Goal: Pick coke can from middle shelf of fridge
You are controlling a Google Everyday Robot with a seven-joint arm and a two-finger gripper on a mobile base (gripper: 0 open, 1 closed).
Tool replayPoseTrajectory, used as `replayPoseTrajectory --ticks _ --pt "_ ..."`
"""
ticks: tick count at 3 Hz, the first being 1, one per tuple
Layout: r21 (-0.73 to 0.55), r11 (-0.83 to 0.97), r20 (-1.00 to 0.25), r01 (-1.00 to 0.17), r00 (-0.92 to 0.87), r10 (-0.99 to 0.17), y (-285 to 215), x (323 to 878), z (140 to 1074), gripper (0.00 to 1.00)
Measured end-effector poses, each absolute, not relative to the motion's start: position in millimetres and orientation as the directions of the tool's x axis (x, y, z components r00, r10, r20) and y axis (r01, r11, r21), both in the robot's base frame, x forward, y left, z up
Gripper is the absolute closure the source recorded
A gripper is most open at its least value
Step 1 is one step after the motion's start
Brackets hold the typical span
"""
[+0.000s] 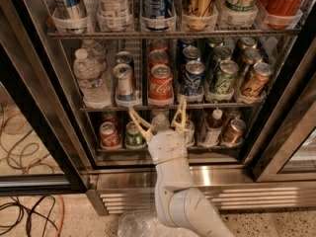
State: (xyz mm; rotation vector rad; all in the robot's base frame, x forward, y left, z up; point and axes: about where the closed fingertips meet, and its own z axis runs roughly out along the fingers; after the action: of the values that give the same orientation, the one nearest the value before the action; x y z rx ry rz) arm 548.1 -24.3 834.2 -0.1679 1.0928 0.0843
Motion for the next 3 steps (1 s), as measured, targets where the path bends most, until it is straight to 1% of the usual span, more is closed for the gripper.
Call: replayPoseTrajectory --ticks 2,3 --pt "-0.094 0.984 -0.889 -0.151 0.458 -0.015 -24.3 548.1 834.2 0.16" --pt "-0.095 0.984 -0.888 -0.152 0.459 -0.015 -23.7 548.5 833.7 0.29"
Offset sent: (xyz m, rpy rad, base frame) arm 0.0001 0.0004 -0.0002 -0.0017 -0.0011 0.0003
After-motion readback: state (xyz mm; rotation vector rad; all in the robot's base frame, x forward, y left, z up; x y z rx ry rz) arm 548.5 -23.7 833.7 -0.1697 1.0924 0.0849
